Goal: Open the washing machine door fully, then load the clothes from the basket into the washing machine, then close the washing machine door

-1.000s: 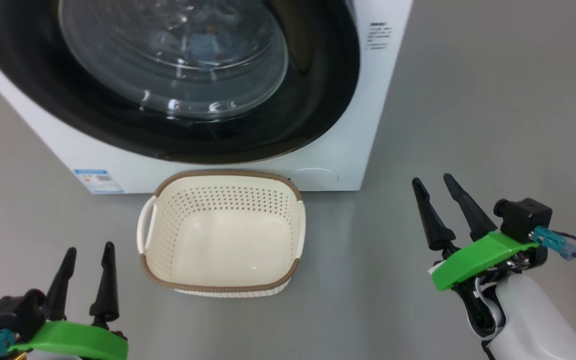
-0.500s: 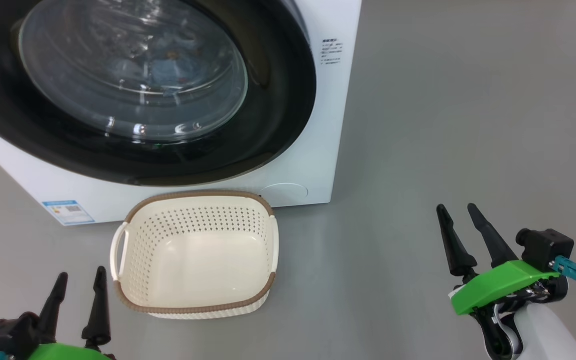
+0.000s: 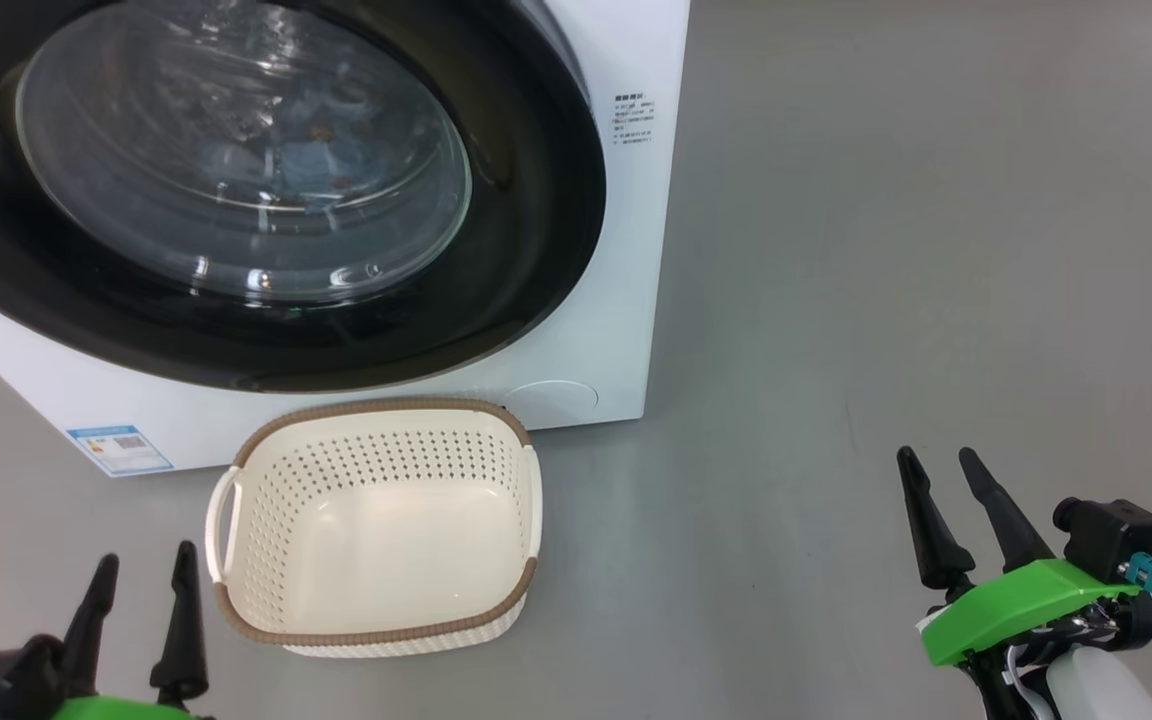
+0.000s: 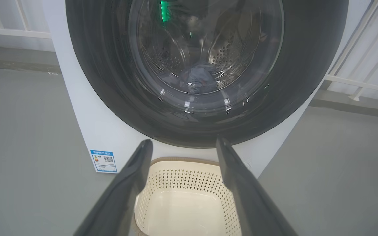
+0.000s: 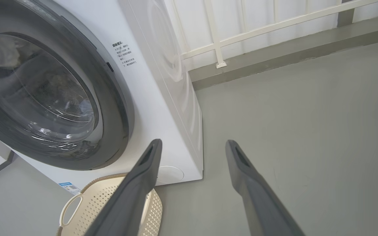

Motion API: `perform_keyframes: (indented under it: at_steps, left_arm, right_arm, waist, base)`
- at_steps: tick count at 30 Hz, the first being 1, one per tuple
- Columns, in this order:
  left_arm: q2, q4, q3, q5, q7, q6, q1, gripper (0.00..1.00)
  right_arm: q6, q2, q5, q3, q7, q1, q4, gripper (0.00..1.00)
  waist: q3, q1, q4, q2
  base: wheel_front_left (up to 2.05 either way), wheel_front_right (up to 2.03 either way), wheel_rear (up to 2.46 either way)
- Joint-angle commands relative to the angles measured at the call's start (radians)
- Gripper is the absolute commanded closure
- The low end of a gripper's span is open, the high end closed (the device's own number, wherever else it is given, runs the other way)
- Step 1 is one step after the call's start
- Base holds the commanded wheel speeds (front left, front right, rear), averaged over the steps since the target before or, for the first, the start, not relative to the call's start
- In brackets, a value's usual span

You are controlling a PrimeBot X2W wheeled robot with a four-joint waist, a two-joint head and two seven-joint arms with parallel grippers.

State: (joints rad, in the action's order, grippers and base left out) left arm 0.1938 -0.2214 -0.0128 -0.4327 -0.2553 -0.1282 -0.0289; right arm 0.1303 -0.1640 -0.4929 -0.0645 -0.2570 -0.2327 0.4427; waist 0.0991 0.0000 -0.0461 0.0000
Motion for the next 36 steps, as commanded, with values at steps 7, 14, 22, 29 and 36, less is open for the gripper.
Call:
perform_keyframes:
  at_steps: [7, 14, 22, 29, 36]
  left_arm:
    - [0.014, 0.021, 0.047, 0.016, -0.006, -0.003, -0.002, 0.0]
    - [0.009, 0.021, 0.058, 0.021, -0.006, -0.003, -0.001, 0.0]
    - [0.003, 0.019, 0.07, 0.03, -0.006, -0.003, 0.002, 0.0]
    - [-0.002, 0.018, 0.085, 0.049, -0.006, -0.003, -0.005, 0.0]
    - [-0.038, -0.025, 0.061, 0.049, 0.001, 0.0, 0.015, 1.0]
  right_arm:
    - [0.0, 0.001, 0.013, -0.016, -0.005, 0.014, -0.032, 0.0]
    - [0.0, 0.004, 0.016, -0.019, -0.005, 0.014, -0.038, 0.0]
    - [0.0, 0.004, 0.019, -0.028, -0.005, 0.012, -0.046, 0.0]
    - [0.0, 0.007, 0.024, -0.029, -0.005, 0.008, -0.055, 0.0]
    - [0.0, 0.016, 0.016, -0.007, 0.001, 0.014, -0.008, 1.0]
  waist:
    - [-0.007, 0.0, 0.0, 0.0]
    - [-0.008, 0.0, 0.006, 0.0]
    - [-0.005, 0.0, 0.01, 0.0]
    - [0.003, 0.0, 0.016, 0.0]
    - [0.007, 0.0, 0.017, 0.0]
  base:
    - [0.0, 0.0, 0.0]
    - [0.0, 0.0, 0.0]
    - [0.0, 0.0, 0.0]
    - [0.0, 0.0, 0.0]
    - [0.0, 0.0, 0.0]
